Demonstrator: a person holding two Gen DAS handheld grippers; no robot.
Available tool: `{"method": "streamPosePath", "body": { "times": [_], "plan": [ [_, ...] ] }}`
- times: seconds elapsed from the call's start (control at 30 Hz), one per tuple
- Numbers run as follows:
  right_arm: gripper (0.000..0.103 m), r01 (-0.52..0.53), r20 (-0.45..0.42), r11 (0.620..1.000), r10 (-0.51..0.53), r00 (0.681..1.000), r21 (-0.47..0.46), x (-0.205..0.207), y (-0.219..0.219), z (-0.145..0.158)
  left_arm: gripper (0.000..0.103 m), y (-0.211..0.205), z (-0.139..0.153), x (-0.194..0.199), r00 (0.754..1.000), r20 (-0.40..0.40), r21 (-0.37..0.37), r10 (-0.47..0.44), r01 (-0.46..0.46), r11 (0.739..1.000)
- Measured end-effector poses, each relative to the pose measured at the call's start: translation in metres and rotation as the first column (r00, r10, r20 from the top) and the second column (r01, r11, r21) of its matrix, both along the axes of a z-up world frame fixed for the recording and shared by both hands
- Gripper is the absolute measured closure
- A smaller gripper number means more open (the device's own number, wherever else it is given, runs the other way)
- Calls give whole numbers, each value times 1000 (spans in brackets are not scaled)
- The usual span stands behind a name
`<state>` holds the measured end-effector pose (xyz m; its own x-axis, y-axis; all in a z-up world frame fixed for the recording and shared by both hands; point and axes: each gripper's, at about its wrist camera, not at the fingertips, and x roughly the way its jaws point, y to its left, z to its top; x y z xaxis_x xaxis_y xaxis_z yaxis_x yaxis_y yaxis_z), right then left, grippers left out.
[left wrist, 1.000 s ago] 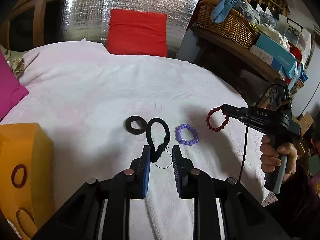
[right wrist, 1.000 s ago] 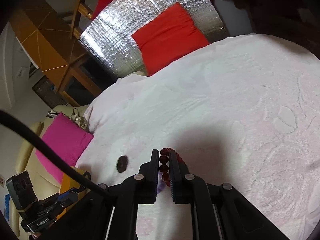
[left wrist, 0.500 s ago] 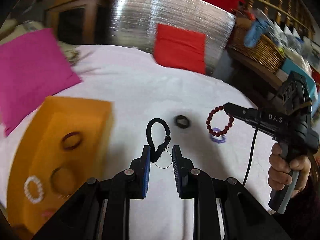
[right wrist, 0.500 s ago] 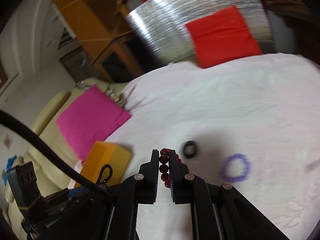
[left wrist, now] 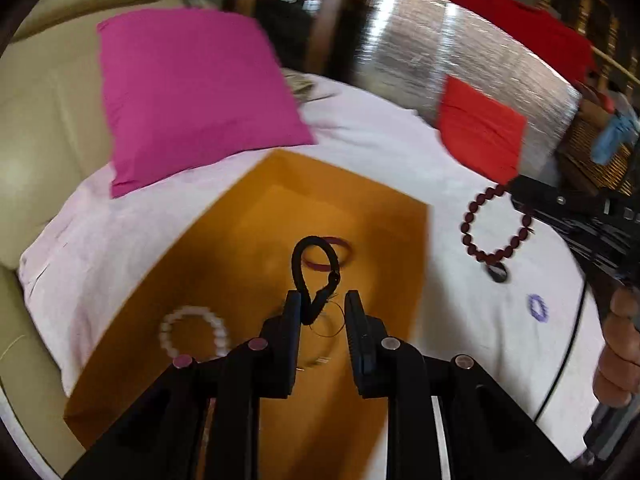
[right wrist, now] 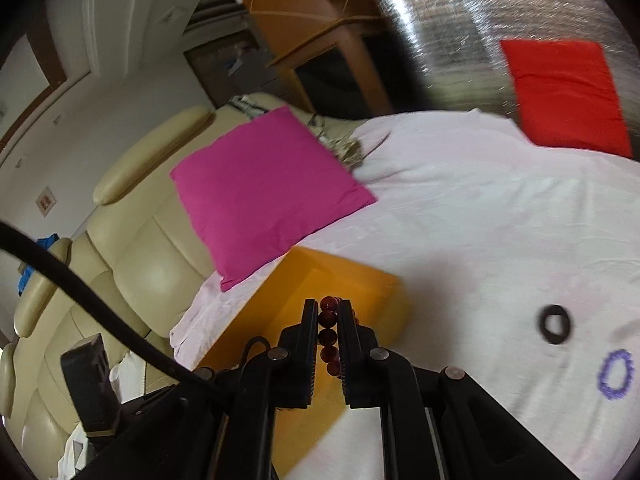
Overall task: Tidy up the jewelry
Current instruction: 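Carry the hair tie with the left tool while the right tool carries the red bracelet to the orange box, then open the left tool over the orange box while the right tool releases the red bracelet there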
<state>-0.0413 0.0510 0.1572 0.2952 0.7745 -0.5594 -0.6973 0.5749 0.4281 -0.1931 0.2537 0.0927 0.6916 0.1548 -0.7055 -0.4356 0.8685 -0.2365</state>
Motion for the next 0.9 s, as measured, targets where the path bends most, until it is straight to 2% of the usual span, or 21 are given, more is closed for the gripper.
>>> {"method": "streamPosePath", "body": {
  "times": [0.2, 0.33, 0.5, 0.67, 0.73, 0.8, 0.9],
  "plan": [
    [93, -18, -12, 996, 17, 1000, -85, 8, 53, -29, 80, 32, -30, 15, 995, -93, -79, 41, -48, 996],
    [93, 4, 23, 986, -1, 1000, -167, 19, 77, -42, 80, 44, -46, 21, 987, -142, -121, 75, -93, 988],
    [93, 63, 87, 961, -41, 995, -270, 35, 95, -56, 80, 51, -57, 29, 980, -178, -140, 92, -118, 983],
    [92, 75, 81, 944, -51, 995, -320, 39, 106, -69, 79, 49, -59, 33, 974, -201, -142, 108, -138, 980],
    [89, 65, 53, 946, -50, 997, -318, 39, 106, -71, 72, 47, -58, 34, 972, -205, -129, 113, -141, 982],
    [76, 61, 28, 951, -55, 998, -304, 38, 99, -69, 59, 45, -52, 37, 973, -191, -99, 132, -153, 983],
    [71, 77, 17, 966, -76, 997, -247, 39, 79, -59, 50, 41, -42, 34, 972, -158, -45, 172, -181, 982]
  ]
}}
